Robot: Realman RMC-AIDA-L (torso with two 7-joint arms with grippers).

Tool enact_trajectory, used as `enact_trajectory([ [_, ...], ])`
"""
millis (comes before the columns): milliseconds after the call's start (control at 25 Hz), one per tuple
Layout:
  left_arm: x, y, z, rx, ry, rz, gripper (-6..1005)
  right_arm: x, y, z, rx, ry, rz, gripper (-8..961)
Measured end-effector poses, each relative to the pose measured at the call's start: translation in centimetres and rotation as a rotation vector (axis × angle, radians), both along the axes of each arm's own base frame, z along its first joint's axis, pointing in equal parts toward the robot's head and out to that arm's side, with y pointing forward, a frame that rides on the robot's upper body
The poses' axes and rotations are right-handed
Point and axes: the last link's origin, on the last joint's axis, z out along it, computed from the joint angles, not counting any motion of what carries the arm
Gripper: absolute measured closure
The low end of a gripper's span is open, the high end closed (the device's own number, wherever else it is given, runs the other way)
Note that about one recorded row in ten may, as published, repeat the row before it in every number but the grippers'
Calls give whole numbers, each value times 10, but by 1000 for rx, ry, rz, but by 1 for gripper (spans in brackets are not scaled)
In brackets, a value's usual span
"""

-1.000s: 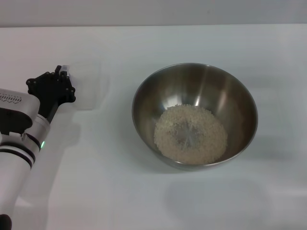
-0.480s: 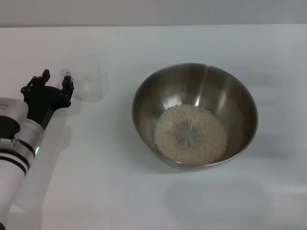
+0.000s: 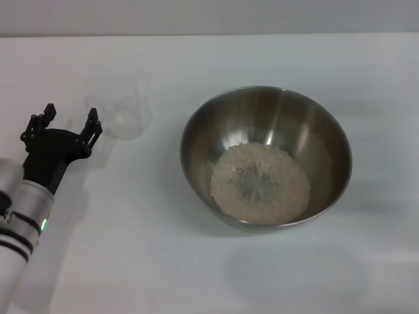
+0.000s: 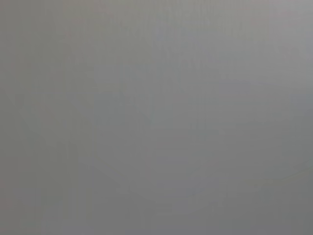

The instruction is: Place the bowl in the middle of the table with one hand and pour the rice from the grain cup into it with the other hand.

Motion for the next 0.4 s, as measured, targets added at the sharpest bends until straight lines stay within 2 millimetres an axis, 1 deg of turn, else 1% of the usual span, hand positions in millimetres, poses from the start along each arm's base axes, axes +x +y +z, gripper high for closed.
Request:
enact_trajectory([
  [80,4,-9,4,24,-37,-57,215,2,-1,-1,-3,3,-9,466],
  [120,8,-18,9,56,-63,-117,216,3,-2,-2,-8,8,-14,466],
  [160,8,-18,9,56,-63,-117,216,3,-2,-2,-8,8,-14,466],
  [200,14,-27,15,99,-81,-185,216,5,-2,-7,-40,28,-23,466],
  [240,14,-27,15,99,-81,-185,216,5,-2,-7,-40,28,-23,466],
  [280,16,-32,19,124,-88,-216,216,8,0,-15,-99,62,-28,466],
  [320,16,-32,19,124,-88,-216,216,8,0,-15,-99,62,-28,466],
  [400,18,-35,21,140,-96,-236,216,9,1,-24,-162,97,-31,466],
])
